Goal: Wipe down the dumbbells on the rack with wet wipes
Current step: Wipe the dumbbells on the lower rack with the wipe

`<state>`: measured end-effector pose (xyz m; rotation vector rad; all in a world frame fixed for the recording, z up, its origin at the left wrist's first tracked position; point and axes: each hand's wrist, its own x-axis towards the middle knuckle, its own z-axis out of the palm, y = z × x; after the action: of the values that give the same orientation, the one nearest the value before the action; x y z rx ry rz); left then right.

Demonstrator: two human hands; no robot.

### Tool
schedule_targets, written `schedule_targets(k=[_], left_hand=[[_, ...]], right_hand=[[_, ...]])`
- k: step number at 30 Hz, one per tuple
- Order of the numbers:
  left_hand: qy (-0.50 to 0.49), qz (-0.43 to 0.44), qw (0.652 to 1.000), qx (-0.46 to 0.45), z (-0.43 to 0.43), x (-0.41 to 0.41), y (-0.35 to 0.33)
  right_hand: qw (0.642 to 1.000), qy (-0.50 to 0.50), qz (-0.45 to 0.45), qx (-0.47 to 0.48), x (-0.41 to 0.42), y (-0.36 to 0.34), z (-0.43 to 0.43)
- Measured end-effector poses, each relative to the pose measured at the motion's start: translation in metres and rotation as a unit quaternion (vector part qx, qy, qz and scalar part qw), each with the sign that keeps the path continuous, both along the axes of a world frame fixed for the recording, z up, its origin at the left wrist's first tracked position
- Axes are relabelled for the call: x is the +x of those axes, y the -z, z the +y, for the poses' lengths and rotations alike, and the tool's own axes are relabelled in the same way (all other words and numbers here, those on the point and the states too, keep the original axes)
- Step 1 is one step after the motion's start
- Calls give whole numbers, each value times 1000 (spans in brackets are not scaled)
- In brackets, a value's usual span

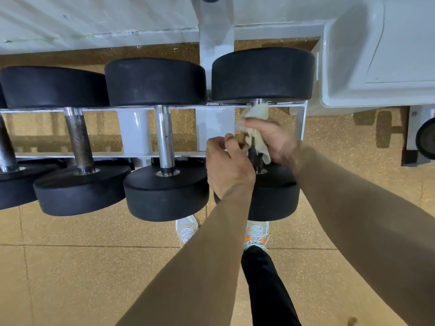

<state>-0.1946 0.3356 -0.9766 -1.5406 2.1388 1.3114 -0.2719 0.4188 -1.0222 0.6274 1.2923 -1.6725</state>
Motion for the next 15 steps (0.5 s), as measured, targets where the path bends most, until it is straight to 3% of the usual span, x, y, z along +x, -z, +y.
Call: schedule_targets(k=[4,8,11,15], left_hand=[[1,6,1000,0,-2,1,4],[6,16,1000,-2,-1,0,2],[15,26,1000,-4,-1,1,1],[69,-15,997,33,-4,0,-3]], right_hand=[[987,-155,31,30,15,-6,11],[938,-245,105,222,20,-18,10],[940,-129,136,284,29,-37,2],[971,-47,152,178,43,-72,6]])
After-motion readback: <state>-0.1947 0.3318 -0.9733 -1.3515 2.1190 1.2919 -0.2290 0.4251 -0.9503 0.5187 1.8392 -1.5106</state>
